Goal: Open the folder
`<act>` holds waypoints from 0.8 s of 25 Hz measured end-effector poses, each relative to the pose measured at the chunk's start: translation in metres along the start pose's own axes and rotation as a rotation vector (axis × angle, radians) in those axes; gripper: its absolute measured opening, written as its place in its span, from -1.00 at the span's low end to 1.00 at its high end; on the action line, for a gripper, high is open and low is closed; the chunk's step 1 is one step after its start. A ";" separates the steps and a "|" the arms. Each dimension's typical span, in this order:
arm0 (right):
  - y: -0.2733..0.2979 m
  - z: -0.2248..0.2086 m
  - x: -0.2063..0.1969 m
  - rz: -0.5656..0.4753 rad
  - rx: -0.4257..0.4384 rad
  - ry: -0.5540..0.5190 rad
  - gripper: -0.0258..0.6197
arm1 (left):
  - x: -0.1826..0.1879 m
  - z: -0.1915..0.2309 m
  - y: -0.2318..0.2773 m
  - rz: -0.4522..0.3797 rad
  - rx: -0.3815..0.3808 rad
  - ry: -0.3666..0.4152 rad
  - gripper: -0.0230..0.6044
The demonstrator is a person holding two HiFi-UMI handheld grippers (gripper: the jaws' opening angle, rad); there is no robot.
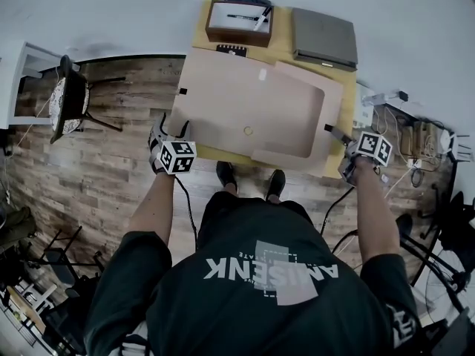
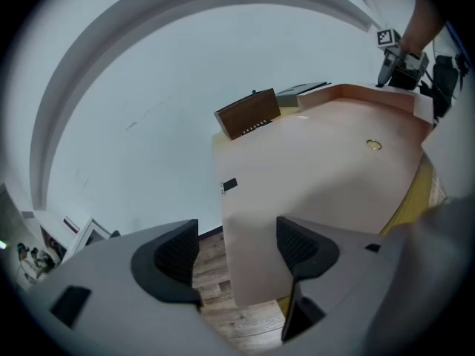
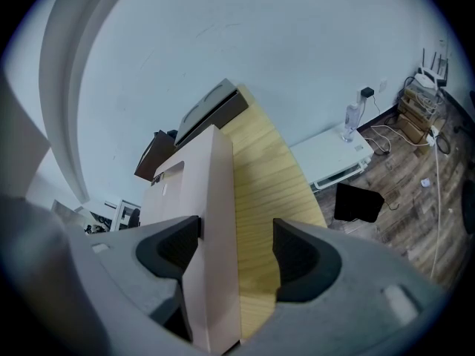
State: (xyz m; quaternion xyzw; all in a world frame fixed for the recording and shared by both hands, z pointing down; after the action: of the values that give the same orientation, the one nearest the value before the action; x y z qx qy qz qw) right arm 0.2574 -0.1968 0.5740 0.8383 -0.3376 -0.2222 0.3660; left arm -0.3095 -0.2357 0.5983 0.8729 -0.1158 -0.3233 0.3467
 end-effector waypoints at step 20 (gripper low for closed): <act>0.001 -0.002 0.004 -0.023 0.026 -0.005 0.02 | 0.002 0.022 0.006 0.139 -0.377 -0.225 -0.23</act>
State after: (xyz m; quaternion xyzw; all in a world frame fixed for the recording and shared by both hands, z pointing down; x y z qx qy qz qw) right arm 0.2612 -0.1992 0.5755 0.8462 -0.3318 -0.2241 0.3516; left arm -0.3221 -0.2519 0.5893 0.7410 -0.1511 -0.4099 0.5100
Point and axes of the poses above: the fingertips, and each gripper's own axes: y forward along the fingers, z to its left, x out of its top, the point moved 10 cm from there along -y, backward along the fingers, and after that the axes turned 14 degrees about y, right-handed, at the moved point
